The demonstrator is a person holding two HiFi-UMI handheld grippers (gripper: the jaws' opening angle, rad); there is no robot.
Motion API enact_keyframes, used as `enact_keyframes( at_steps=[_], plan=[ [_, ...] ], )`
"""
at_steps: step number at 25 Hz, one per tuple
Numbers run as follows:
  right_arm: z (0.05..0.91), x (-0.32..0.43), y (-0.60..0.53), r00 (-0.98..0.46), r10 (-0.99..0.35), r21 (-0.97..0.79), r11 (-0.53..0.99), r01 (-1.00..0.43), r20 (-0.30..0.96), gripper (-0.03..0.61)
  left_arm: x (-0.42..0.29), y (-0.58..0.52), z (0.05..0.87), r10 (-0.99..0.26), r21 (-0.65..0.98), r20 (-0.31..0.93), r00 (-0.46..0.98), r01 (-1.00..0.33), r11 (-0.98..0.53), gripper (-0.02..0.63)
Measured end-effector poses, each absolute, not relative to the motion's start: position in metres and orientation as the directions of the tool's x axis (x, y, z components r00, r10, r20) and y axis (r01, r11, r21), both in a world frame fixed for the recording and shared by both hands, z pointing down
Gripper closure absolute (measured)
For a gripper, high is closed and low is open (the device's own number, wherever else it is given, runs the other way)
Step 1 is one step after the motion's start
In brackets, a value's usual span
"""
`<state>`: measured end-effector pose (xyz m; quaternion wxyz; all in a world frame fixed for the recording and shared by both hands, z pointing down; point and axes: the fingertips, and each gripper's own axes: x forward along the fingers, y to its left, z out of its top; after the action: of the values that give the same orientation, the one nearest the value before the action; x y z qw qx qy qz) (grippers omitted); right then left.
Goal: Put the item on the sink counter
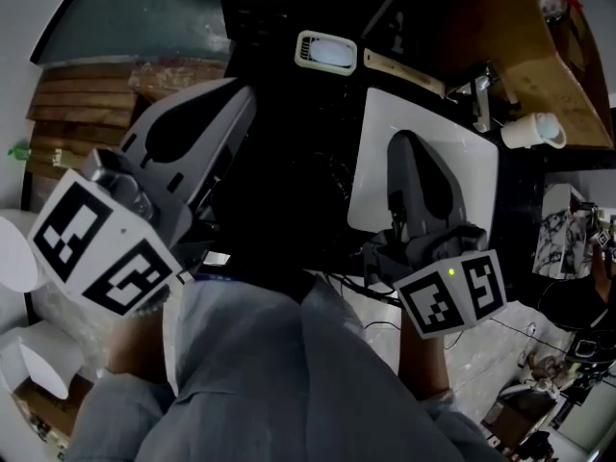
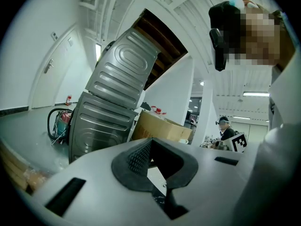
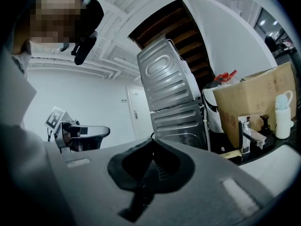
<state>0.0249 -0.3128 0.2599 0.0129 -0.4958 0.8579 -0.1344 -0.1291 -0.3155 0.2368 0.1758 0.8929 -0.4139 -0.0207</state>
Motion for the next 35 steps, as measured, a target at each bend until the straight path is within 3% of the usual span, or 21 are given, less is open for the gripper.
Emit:
enact_keyframes(
  at_steps=[35],
  plan=[
    [0.256,0.018,-0.305,-0.519,-0.848,-0.223,0.488,-0.844,0.11,0.58,-0.116,-0.306,0.236,-0.721,0.322,0.096,0.686,-0.707,-0.63,0.609]
  ],
)
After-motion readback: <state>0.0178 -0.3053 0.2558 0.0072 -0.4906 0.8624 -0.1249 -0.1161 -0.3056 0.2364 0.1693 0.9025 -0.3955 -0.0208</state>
